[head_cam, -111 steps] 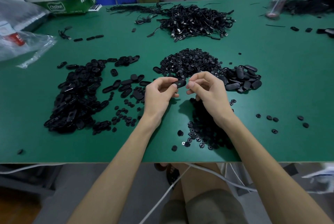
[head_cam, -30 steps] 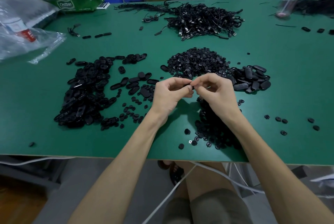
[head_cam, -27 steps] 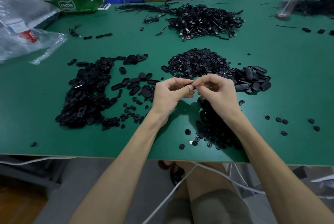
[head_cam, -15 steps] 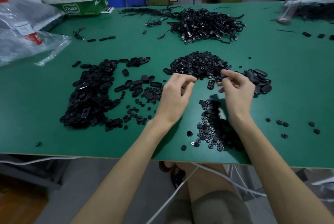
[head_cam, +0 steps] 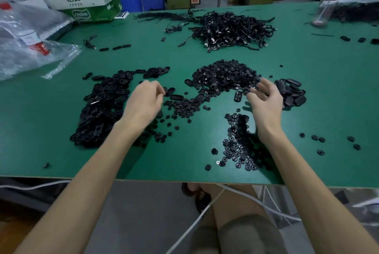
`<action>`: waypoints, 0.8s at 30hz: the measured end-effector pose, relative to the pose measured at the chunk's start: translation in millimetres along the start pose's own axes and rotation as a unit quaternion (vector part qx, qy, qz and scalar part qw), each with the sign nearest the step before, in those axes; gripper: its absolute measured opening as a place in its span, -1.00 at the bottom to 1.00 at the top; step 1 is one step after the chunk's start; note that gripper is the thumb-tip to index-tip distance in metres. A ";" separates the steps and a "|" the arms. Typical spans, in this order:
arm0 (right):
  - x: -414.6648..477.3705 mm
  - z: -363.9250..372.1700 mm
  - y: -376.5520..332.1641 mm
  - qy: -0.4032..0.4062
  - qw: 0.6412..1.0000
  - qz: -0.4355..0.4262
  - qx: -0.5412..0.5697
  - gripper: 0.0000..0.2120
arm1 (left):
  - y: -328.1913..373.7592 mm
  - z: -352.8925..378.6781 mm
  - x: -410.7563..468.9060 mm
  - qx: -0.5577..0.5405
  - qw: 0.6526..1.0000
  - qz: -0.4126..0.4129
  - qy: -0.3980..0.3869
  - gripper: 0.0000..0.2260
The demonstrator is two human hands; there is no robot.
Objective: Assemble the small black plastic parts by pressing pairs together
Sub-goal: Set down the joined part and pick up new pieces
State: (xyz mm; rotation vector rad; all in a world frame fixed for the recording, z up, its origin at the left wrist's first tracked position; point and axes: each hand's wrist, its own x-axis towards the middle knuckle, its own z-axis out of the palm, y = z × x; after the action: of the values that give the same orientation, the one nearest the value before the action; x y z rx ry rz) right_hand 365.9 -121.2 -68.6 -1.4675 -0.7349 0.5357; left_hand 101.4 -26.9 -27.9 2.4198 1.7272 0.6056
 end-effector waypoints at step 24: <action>-7.9 11.9 6.0 -0.215 0.913 -0.169 -0.304 -0.62 | 15.9 -2.7 4.1 -0.146 0.985 -0.060 -0.071 -0.91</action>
State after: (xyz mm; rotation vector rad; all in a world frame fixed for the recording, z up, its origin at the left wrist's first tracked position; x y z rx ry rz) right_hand 352.6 -118.4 -75.9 -1.7517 -1.5818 0.3748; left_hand 115.6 -29.1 -19.4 2.0911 1.5880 0.6060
